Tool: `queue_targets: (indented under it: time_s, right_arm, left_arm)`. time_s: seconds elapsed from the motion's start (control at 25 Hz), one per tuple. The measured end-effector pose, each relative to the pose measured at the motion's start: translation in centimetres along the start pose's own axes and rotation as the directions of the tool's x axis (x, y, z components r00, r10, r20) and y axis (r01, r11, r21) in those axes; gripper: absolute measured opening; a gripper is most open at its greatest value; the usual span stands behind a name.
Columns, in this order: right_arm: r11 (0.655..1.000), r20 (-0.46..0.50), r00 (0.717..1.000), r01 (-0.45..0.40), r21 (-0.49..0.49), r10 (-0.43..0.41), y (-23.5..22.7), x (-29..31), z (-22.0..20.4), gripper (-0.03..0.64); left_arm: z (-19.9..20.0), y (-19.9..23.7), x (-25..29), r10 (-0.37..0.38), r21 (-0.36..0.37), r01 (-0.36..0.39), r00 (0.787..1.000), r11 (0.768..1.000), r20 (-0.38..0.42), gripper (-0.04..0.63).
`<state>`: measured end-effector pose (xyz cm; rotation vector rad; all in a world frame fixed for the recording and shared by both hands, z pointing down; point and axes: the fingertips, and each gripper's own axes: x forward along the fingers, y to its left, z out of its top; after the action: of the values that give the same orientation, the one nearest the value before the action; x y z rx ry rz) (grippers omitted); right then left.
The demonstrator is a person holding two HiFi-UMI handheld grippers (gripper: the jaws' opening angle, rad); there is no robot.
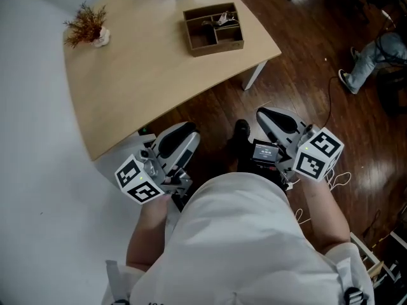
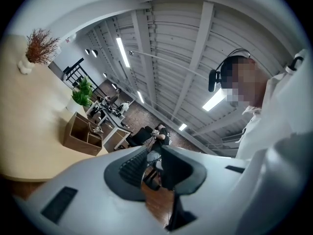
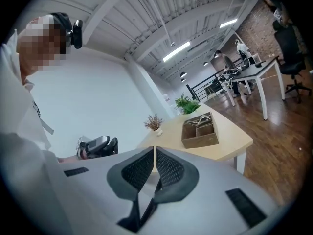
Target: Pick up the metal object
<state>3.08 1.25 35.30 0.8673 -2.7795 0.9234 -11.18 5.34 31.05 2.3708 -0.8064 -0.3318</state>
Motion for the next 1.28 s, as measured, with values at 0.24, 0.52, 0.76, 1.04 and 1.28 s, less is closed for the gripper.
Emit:
queue_targets:
  time_s: [0.24,0.52,0.76,1.04,1.28]
  right_arm:
    - [0.999,-0.002,1.000,0.007,-0.033,-0.007,-4.7,1.4,4.3,0.003]
    - [0.998,-0.005,1.000,0.012,-0.056,-0.012,-8.6,1.9,7.7,0.003]
    - [0.992,-0.006,1.000,-0.012,-0.128,0.011,-11.1,3.3,10.1,0.003]
    - [0.985,-0.017,1.000,-0.004,-0.173,0.001,-11.7,5.3,11.3,0.003]
    - [0.975,0.019,0.998,0.063,-0.212,-0.060,-11.0,6.5,12.3,0.003]
  left_arm:
    - [2.4,2.8,5.1,0.019,0.005,-0.019,1.000,1.000,-0.006,0.069]
    - [4.4,5.2,9.5,0.053,0.019,-0.053,0.999,0.998,-0.002,0.069]
    - [5.5,7.0,12.3,0.064,0.020,-0.064,0.998,0.998,0.014,0.069]
    - [6.4,8.5,12.7,0.068,0.005,-0.068,0.998,0.998,0.013,0.069]
    - [7.9,9.5,12.2,0.026,0.026,-0.025,0.999,0.999,-0.037,0.069]
